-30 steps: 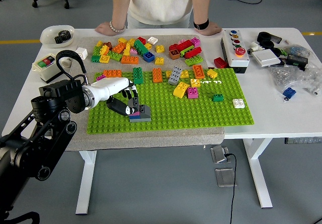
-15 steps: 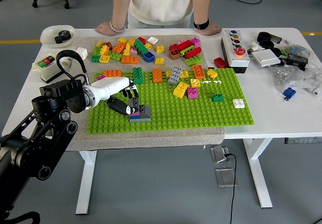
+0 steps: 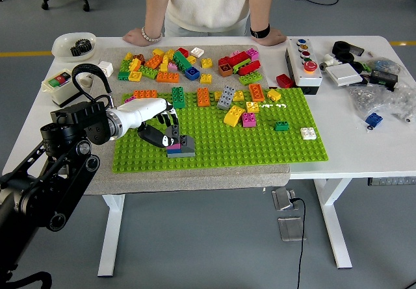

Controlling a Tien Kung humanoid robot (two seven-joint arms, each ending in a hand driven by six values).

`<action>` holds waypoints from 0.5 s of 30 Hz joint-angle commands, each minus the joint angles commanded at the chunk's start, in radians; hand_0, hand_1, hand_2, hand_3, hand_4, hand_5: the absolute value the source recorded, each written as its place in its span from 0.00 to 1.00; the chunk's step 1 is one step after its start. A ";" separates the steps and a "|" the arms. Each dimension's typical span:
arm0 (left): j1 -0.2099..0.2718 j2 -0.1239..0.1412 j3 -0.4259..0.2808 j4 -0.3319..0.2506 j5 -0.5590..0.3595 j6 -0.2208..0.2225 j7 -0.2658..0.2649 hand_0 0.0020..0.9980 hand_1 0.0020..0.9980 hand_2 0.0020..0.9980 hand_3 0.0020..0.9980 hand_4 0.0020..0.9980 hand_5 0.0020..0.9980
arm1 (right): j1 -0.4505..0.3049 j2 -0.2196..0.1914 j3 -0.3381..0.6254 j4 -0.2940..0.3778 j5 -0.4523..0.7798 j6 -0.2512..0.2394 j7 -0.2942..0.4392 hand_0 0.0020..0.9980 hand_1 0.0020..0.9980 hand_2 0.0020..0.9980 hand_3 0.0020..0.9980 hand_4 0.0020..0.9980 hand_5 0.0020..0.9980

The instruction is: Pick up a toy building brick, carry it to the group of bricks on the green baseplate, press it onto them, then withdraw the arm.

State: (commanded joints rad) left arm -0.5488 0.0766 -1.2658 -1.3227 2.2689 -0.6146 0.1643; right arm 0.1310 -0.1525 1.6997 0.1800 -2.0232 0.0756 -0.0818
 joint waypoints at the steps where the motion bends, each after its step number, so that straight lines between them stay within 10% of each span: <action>1: 0.000 0.000 0.000 0.000 0.000 0.000 0.000 0.72 0.68 0.63 0.62 0.77 0.31 | 0.000 0.000 0.000 0.000 0.000 0.000 0.000 0.74 0.64 0.69 0.56 0.82 0.50; 15: -0.001 -0.002 0.002 0.006 0.000 0.000 0.000 0.72 0.68 0.63 0.62 0.77 0.31 | -0.001 0.001 0.000 0.000 0.002 0.000 0.000 0.74 0.64 0.69 0.56 0.82 0.50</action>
State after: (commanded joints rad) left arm -0.5502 0.0750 -1.2639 -1.3168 2.2689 -0.6144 0.1644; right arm 0.1302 -0.1519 1.7001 0.1800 -2.0213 0.0753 -0.0819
